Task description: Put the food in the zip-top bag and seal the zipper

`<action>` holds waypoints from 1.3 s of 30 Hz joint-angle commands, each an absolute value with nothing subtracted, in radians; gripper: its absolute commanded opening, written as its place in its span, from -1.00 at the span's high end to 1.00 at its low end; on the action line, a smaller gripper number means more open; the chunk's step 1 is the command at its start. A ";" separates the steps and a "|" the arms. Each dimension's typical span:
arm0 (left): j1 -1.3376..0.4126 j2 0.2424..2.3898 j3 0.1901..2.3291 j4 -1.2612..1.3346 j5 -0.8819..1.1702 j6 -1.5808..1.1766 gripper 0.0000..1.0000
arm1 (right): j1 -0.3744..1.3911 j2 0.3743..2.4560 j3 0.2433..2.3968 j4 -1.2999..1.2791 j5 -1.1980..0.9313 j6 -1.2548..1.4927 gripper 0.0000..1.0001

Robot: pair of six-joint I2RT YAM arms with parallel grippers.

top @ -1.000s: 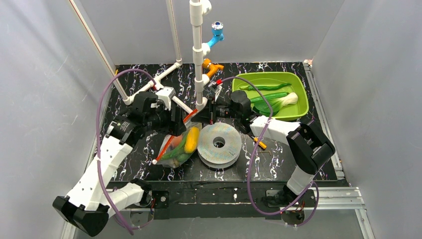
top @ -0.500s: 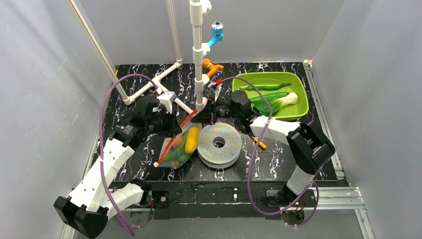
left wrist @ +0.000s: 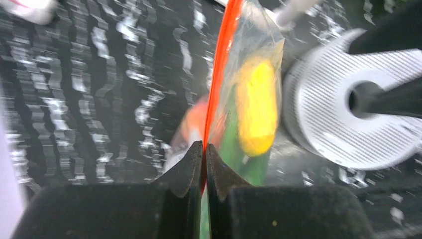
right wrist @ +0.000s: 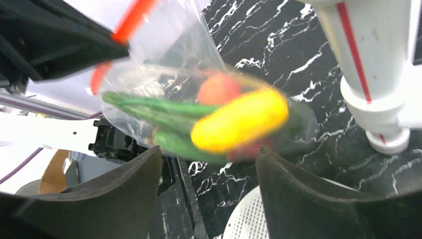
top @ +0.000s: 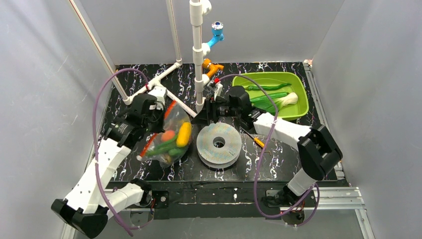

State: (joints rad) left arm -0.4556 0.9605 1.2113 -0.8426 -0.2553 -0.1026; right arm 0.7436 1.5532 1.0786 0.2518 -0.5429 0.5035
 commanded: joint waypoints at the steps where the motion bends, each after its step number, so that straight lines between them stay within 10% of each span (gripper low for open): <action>1: -0.454 0.939 1.289 -0.851 -0.561 0.064 1.00 | 0.745 1.404 1.082 0.057 -0.434 0.355 -0.74; 20: -0.453 1.422 1.217 -0.795 -0.418 -0.167 0.99 | 0.743 0.881 0.933 -0.315 0.129 0.355 -0.97; 28: -0.453 1.265 1.146 -0.709 -0.303 -0.231 -0.39 | 0.740 0.699 0.934 -0.521 0.434 0.371 -0.97; 39: -0.452 0.935 1.297 -0.709 -0.062 -0.222 -0.76 | 0.741 0.508 1.011 -0.763 0.707 0.367 -0.97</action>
State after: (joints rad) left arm -0.4538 1.0667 1.2077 -0.7086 -0.1625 -0.2174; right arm 0.7418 0.5500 0.9519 -0.6700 0.5792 0.3631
